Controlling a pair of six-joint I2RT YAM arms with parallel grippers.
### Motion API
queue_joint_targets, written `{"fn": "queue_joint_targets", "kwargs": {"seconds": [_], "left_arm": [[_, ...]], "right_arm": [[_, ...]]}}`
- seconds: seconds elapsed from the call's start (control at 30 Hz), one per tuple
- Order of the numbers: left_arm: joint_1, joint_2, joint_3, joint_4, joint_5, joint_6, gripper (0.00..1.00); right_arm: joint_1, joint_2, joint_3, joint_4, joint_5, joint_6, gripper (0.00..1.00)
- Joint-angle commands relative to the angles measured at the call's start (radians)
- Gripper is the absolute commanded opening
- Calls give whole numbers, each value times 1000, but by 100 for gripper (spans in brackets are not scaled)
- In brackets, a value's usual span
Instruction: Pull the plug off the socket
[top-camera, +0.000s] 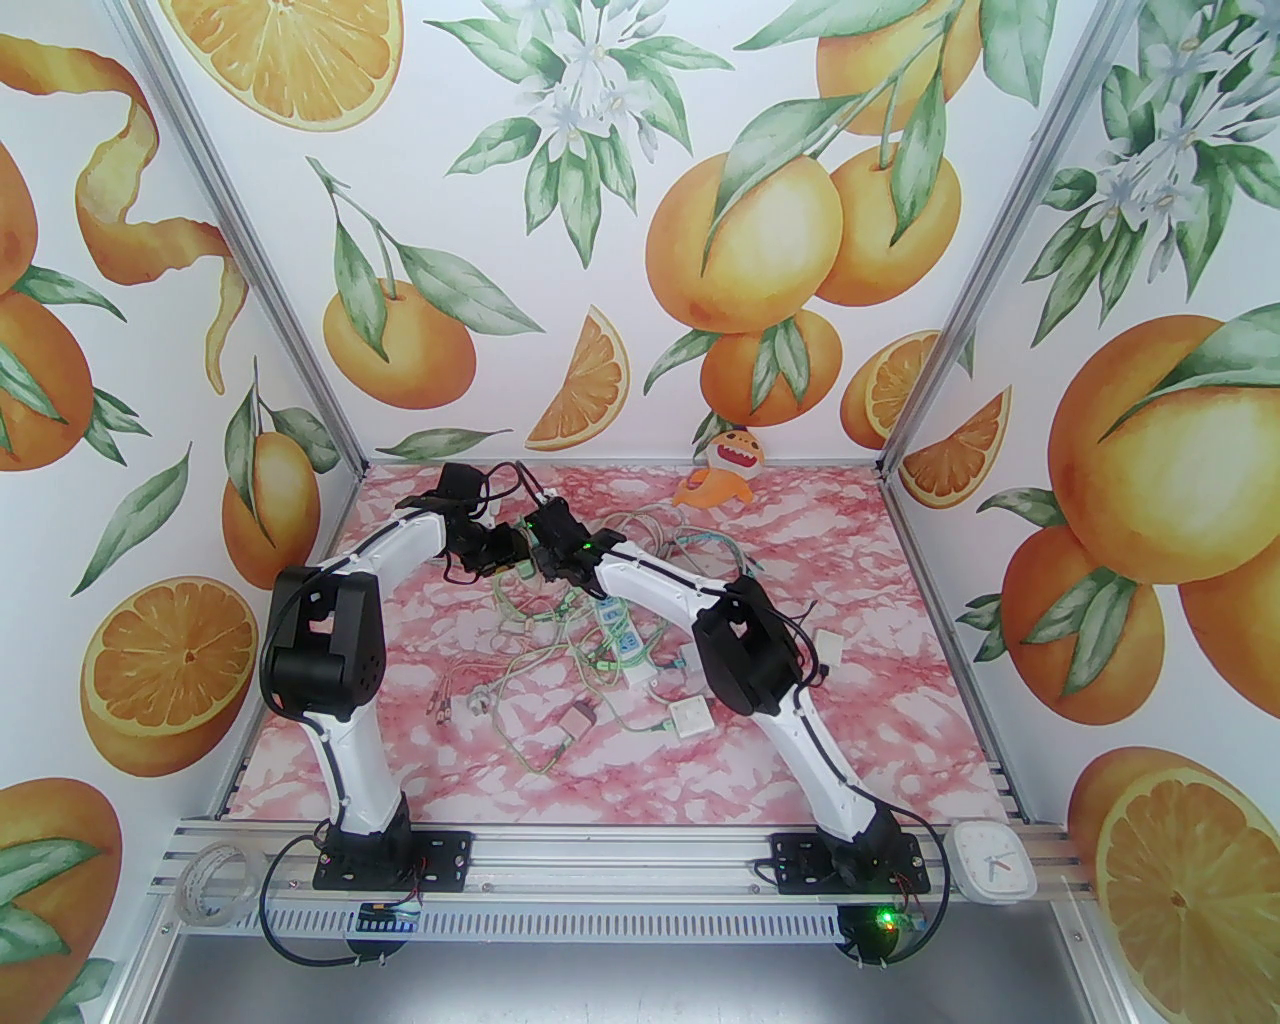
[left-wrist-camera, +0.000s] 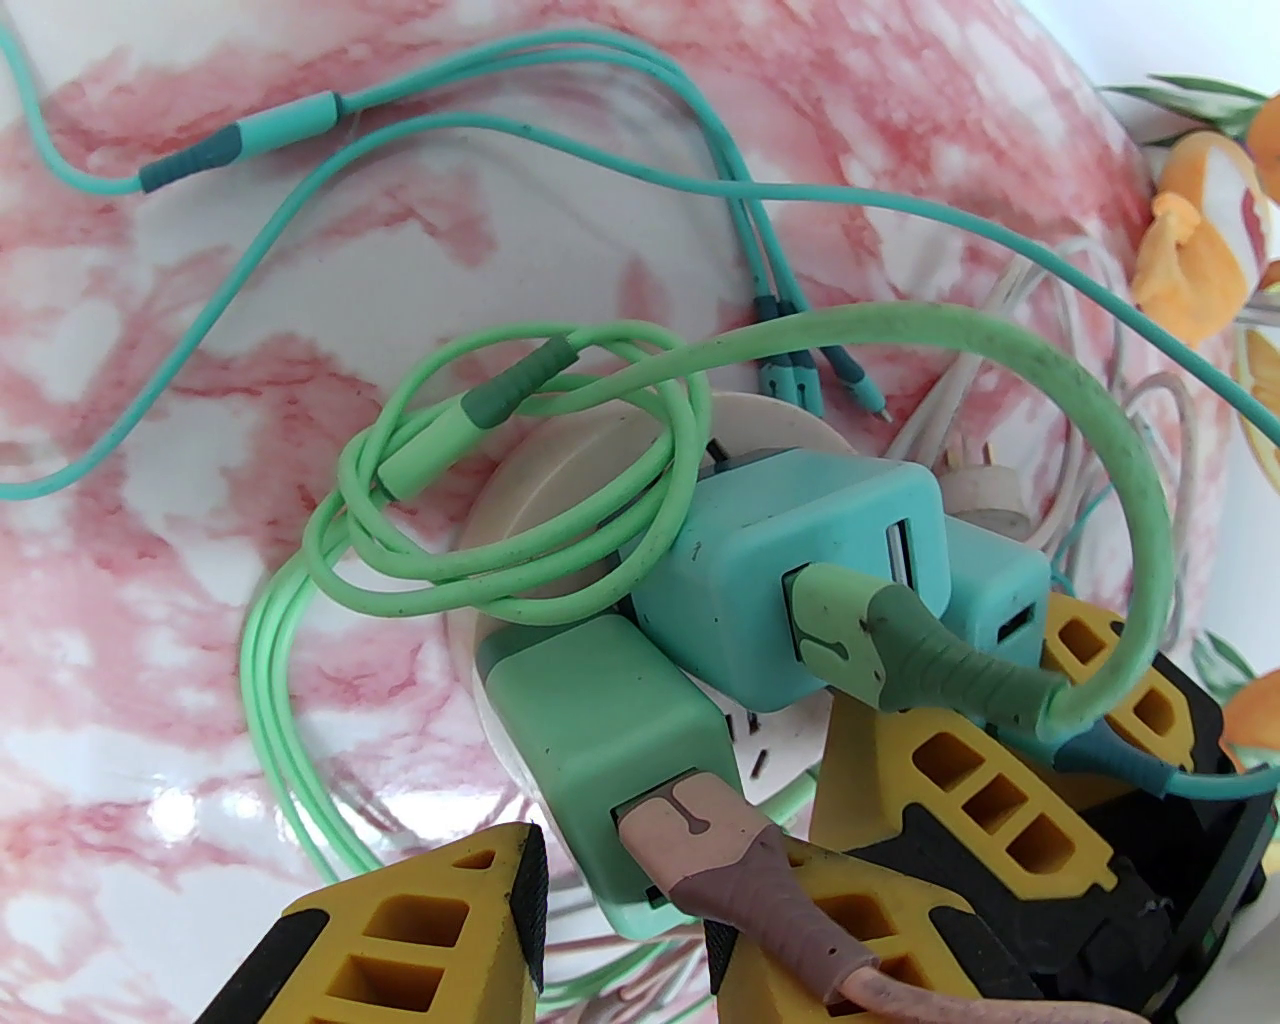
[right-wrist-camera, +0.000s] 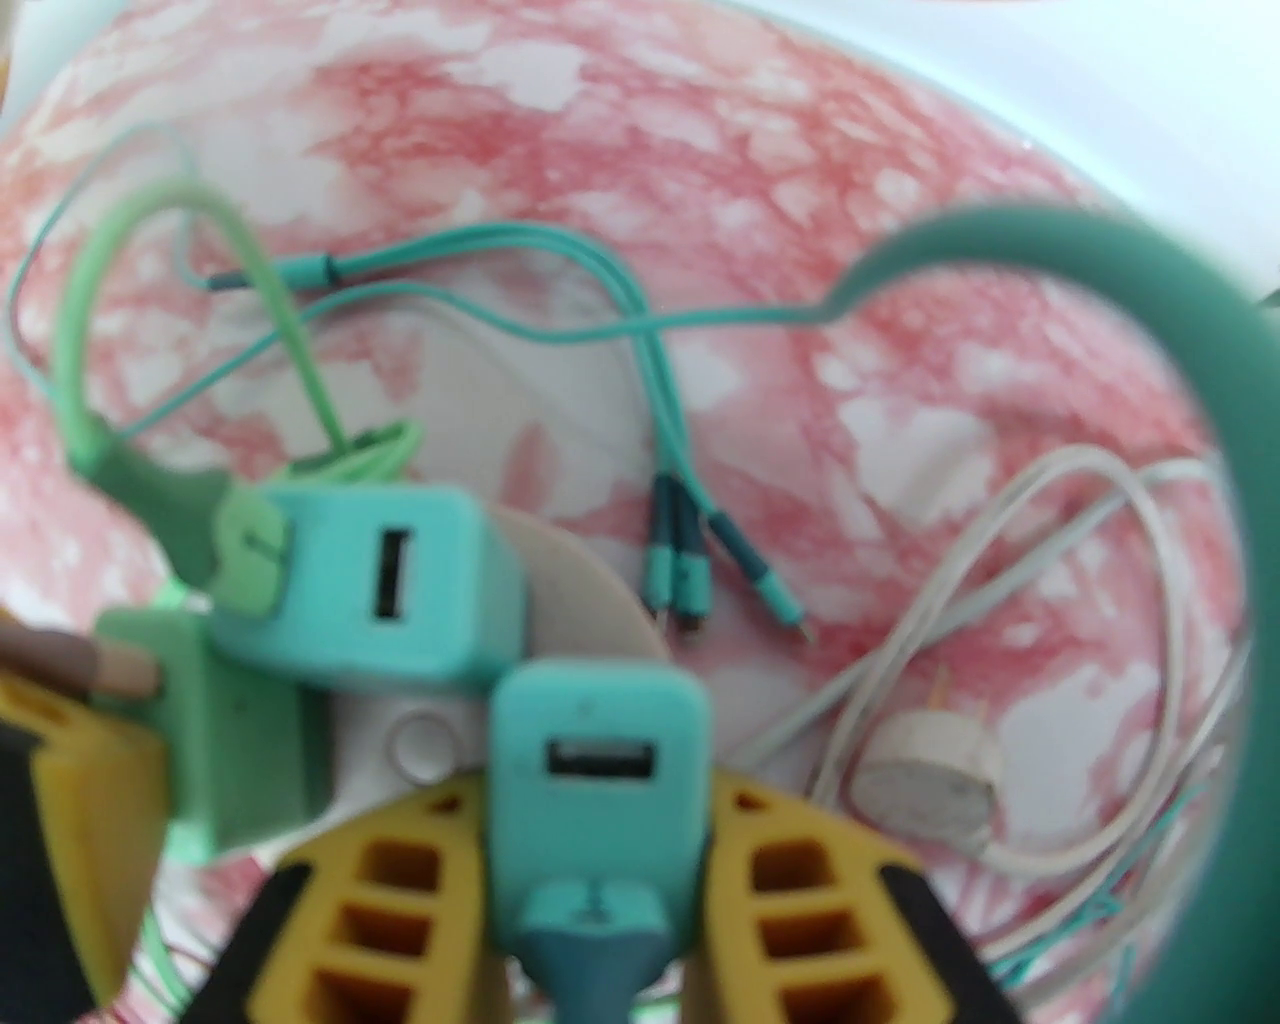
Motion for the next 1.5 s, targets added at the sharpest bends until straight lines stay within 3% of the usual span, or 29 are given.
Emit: {"fn": "queue_joint_targets", "kwargs": {"seconds": [0.0, 0.13, 0.23, 0.73, 0.83, 1.23, 1.47], "left_arm": [[-37, 155, -102, -167, -110, 13, 34], [-37, 153, -101, -169, -114, 12, 33], [-37, 155, -102, -167, -114, 12, 33], [-39, 160, -97, -169, -112, 8, 33], [-39, 160, -100, -169, -116, 12, 33], [-39, 162, -102, -168, -117, 14, 33], [-40, 168, -98, -166, -114, 13, 33]], "right_arm": [[-46, -99, -31, 94, -173, 106, 14], [-103, -123, -75, 149, -241, 188, 14], [-92, -125, -74, 147, -246, 170, 14], [150, 7, 122, -51, -59, -105, 16], [134, -9, 117, -52, -42, -105, 15], [-109, -158, -106, 148, -247, 174, 15], [-65, -127, -34, 80, -210, 124, 15]]}}
